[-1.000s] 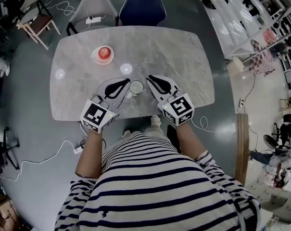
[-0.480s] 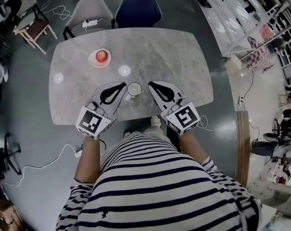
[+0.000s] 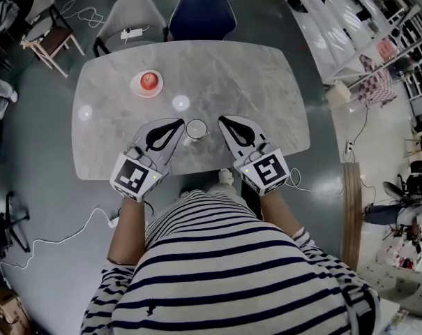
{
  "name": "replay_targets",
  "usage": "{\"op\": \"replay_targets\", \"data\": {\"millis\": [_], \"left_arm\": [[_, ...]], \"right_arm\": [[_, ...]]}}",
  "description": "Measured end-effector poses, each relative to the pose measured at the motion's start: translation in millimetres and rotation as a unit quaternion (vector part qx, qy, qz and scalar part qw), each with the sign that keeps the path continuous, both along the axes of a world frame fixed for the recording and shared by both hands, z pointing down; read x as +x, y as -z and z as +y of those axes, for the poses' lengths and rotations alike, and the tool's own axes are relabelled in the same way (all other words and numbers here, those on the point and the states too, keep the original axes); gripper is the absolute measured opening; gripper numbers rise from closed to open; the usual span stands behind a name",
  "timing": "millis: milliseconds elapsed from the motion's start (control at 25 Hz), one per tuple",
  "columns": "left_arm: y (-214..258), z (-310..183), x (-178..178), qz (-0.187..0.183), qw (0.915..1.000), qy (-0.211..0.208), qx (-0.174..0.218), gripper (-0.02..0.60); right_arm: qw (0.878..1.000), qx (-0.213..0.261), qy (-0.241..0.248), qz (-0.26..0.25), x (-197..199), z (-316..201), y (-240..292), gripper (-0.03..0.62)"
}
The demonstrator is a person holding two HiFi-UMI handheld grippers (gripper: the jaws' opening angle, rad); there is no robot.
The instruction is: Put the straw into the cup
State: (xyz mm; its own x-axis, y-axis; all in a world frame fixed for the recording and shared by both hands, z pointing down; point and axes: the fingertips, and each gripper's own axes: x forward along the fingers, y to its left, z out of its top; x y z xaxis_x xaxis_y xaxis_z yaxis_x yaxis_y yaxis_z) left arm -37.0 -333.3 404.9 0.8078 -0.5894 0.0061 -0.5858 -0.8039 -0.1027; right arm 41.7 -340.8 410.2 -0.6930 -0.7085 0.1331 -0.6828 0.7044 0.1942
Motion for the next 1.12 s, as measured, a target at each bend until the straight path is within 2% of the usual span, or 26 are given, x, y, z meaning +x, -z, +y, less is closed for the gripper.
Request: {"op": "replay_targets", "data": {"millis": [1120], "left_arm": [[-10,-2,12,0.002,0.9999,-0.010,-0.013,0.006]], "right_arm": [[1.000,-0.016,-0.013,0.004,16,-1,-6,0.005]]}}
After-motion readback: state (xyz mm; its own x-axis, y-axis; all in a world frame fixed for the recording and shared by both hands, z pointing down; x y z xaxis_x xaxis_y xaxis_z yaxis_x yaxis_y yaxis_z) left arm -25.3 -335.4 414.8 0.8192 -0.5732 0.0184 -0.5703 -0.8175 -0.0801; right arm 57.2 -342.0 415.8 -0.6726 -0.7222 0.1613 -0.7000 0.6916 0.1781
